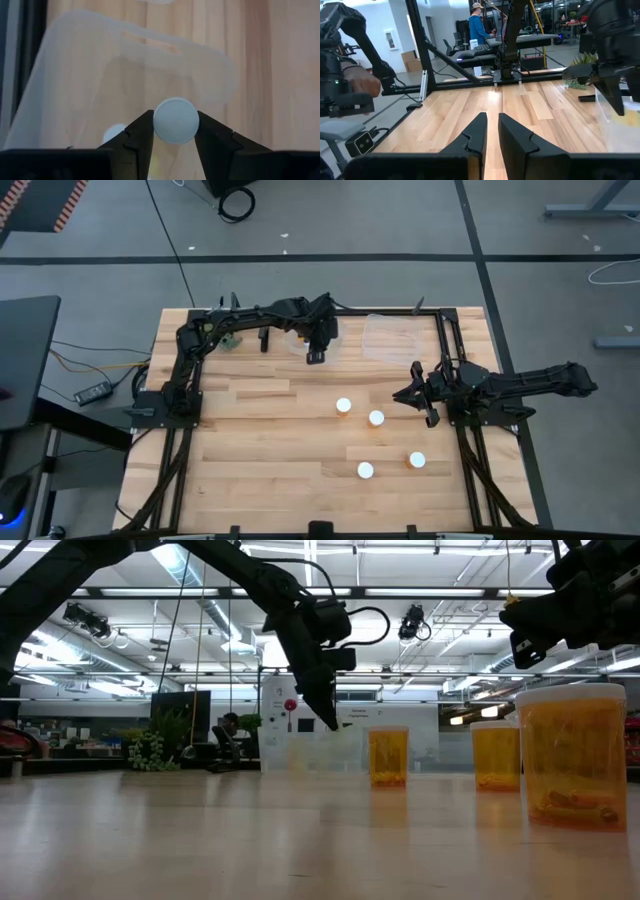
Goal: Pick and place medicine bottles into bin by pill shape (circle, oval)
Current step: Put the small yellow pill bottle into the left transparent bin, then put the big orange pill bottle into the right transparent bin
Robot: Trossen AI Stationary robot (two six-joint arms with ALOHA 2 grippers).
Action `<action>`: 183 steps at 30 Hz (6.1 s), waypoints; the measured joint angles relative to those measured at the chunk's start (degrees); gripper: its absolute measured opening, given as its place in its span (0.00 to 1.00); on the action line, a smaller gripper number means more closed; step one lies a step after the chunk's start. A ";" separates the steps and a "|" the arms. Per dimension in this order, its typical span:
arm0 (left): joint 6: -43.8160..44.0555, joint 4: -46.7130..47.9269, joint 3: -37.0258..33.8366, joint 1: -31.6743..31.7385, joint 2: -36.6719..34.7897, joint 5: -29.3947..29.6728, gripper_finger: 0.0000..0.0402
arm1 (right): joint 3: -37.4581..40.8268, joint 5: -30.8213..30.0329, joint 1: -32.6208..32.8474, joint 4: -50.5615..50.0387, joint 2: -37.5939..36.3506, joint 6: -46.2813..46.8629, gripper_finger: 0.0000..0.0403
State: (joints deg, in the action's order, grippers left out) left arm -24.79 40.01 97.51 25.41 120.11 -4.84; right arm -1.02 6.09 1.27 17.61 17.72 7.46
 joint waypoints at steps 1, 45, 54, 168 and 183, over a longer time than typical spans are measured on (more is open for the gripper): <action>0.01 0.57 0.01 0.00 0.00 0.00 0.34 | 0.01 0.00 0.00 0.00 0.00 0.00 0.13; -2.89 3.31 -0.01 -1.27 2.36 5.27 0.37 | 0.00 -0.02 0.01 -0.83 0.13 0.00 0.13; -3.07 3.74 -0.01 -1.29 2.06 5.27 0.46 | 0.00 0.00 0.01 -0.83 0.13 0.00 0.13; 27.14 -47.66 -90.54 -31.10 -101.27 12.17 0.29 | -38.90 -10.36 6.91 -40.18 37.06 1.24 0.35; 26.82 -45.13 -91.84 -31.10 -107.52 12.71 0.26 | -55.51 -17.85 15.88 -57.02 54.52 3.98 0.52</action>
State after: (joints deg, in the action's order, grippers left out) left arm 2.03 -5.12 5.67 -5.69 12.59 7.87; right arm -56.52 -11.76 17.16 -39.42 72.23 11.45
